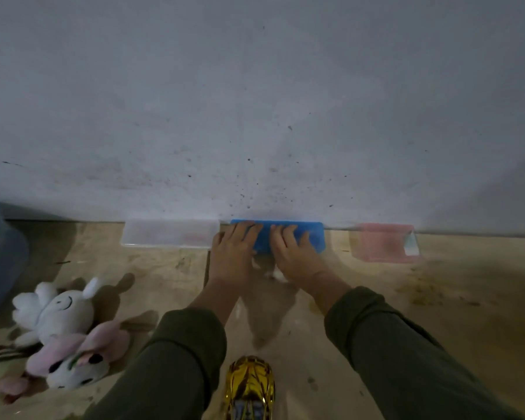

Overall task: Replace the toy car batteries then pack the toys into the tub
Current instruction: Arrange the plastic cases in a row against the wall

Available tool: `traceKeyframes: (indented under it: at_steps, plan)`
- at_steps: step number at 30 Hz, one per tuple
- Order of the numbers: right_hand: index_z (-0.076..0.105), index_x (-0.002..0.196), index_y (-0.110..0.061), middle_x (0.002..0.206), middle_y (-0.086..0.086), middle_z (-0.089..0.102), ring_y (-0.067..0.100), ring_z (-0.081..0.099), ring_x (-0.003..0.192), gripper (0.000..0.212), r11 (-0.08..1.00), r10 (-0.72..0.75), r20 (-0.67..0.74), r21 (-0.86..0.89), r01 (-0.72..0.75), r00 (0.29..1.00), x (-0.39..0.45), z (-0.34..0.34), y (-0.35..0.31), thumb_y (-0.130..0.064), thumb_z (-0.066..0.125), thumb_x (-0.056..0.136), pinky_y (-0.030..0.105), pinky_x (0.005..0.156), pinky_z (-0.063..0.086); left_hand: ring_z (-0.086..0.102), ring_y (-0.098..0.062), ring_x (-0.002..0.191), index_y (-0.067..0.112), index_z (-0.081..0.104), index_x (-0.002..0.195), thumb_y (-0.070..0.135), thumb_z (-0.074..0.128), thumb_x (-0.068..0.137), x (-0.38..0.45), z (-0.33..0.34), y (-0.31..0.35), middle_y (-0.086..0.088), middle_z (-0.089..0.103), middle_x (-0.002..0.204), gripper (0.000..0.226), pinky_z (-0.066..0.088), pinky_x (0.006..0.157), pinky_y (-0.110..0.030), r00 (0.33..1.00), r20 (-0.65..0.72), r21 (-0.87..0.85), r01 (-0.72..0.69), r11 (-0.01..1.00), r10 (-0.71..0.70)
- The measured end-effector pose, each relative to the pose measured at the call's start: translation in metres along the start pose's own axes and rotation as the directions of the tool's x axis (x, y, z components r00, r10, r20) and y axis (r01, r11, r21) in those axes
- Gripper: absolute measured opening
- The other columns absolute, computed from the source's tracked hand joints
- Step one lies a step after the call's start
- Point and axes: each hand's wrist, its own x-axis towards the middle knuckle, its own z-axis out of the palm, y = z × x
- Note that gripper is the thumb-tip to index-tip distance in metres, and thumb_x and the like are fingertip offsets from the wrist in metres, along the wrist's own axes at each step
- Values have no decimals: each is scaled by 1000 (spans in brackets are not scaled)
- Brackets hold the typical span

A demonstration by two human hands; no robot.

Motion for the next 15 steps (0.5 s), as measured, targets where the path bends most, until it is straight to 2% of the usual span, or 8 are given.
traceKeyframes:
  at_steps: [2,4,6,9,12,14,15]
  plan:
    - [60,115,-1,105,10,69,31,66,88,49,998,-45,-66,-50,41,997,0,8,1,0,16,94,43,63,57,25,-19,140,28,23,145,28,58,91,0,3,4,3,25,151,65,21,114,-34,1000,14,25,28,999,-28]
    - [54,114,2,100,8,70,28,67,82,46,994,-83,-108,-75,75,991,2,8,5,1,12,96,40,57,57,25,-20,139,30,24,144,25,56,92,2,5,5,3,26,150,61,23,112,-36,999,-1,40,43,998,-43]
    - [52,112,1,95,7,70,26,66,76,33,992,-123,-156,-51,116,980,5,8,10,-10,25,96,36,52,54,31,-21,135,29,30,140,21,60,88,4,7,4,1,33,147,61,29,108,-39,999,-20,65,44,997,-42]
    - [62,104,-5,90,8,66,24,62,72,32,990,-85,-222,92,107,971,7,-1,25,-31,50,90,31,48,49,40,-26,120,26,44,128,11,79,63,2,12,3,-8,52,130,76,46,89,-45,988,-155,55,23,998,-14]
    - [64,108,-9,95,9,65,24,62,77,37,963,-5,-275,259,79,961,7,-13,43,-34,69,81,31,53,51,32,-31,121,30,31,137,13,82,60,-2,16,5,-13,39,135,94,47,88,-51,975,-223,77,36,996,-18]
    - [63,108,-13,95,10,64,25,55,85,36,961,34,-324,271,58,945,11,-20,53,-31,72,79,34,65,50,30,-33,123,34,23,142,20,85,60,-4,16,6,-13,31,136,103,46,90,-53,971,-237,82,54,995,-33]
    - [62,107,-15,92,9,63,25,49,86,33,966,59,-354,258,37,933,14,-22,56,-30,71,79,34,69,45,30,-33,124,35,22,143,19,86,59,-3,15,6,-13,30,136,106,46,89,-52,969,-245,103,56,993,-29]
